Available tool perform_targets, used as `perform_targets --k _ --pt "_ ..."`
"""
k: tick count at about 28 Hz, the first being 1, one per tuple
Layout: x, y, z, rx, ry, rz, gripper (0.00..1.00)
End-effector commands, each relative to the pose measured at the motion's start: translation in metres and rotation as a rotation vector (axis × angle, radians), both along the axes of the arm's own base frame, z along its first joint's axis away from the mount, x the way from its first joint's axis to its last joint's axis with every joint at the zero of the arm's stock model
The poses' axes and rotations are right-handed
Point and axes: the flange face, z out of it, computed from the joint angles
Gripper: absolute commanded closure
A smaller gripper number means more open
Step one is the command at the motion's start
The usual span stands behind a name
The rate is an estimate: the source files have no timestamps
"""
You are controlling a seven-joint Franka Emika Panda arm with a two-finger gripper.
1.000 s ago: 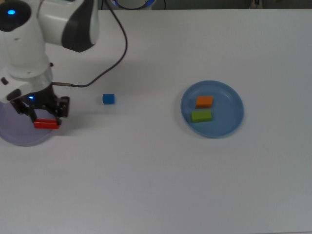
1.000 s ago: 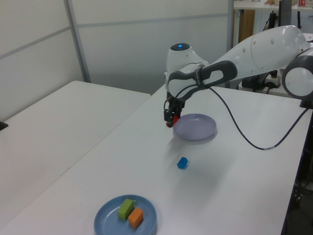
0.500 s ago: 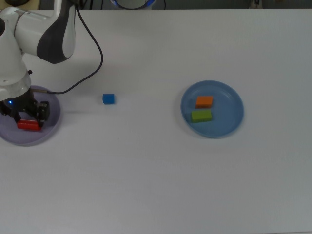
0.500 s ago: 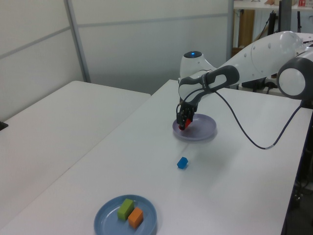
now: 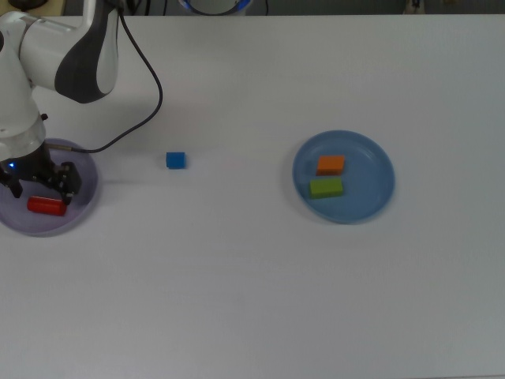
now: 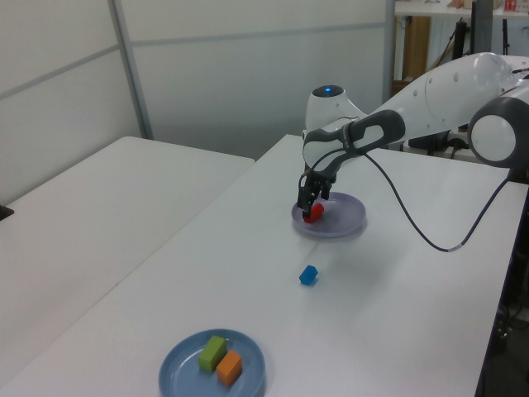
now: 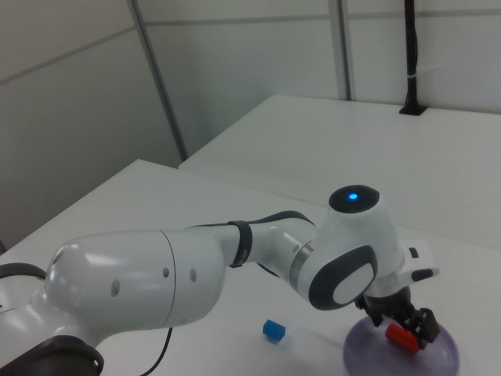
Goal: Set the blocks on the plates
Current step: 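Carry the red block to the lavender plate and release it, then move the gripper to the blue block and grasp it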
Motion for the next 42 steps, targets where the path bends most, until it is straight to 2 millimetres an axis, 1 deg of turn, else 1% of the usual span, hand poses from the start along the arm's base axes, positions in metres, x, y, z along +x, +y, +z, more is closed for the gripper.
perform_targets --k 1,2,3,6,7,8,11,12,13,17,18,20,22,23,25,31,32,36,40,42 --pt "0.003 0.002 0.004 -0.007 -0.009 0.022 0.00" --pt "0.002 0.003 0.007 -0.006 -0.007 0.022 0.00" --pt "-0.002 0.010 0.011 0.002 -0.002 0.024 0.00" --pt "-0.014 0.025 0.005 0.020 0.037 0.036 0.00" --pt "-0.015 0.035 0.003 0.024 0.045 0.042 0.00" --pt "-0.016 0.054 0.003 0.031 0.061 0.058 0.00" --pt "-0.019 0.078 0.006 0.046 0.088 0.059 0.00" --pt "-0.019 0.087 0.010 0.053 0.093 0.042 0.00" --pt "-0.017 0.106 0.015 0.065 0.110 0.006 0.00" --pt "-0.016 0.147 0.025 0.070 0.145 0.003 0.00" --pt "-0.019 0.164 0.026 0.071 0.175 0.025 0.00" --pt "-0.024 0.178 0.025 0.071 0.204 0.055 0.00" --pt "-0.032 0.183 0.022 0.070 0.233 0.079 0.00" --pt "-0.040 0.189 0.013 0.073 0.270 0.114 0.00" --pt "-0.048 0.198 0.004 0.080 0.336 0.157 0.00" --pt "-0.054 0.195 -0.007 0.088 0.377 0.158 0.00" --pt "-0.053 0.196 -0.008 0.088 0.379 0.163 0.06" --pt "-0.054 0.196 -0.009 0.089 0.383 0.193 0.44" --pt "-0.052 0.199 -0.012 0.090 0.380 0.198 0.45" --pt "-0.052 0.202 -0.015 0.091 0.381 0.203 0.48"
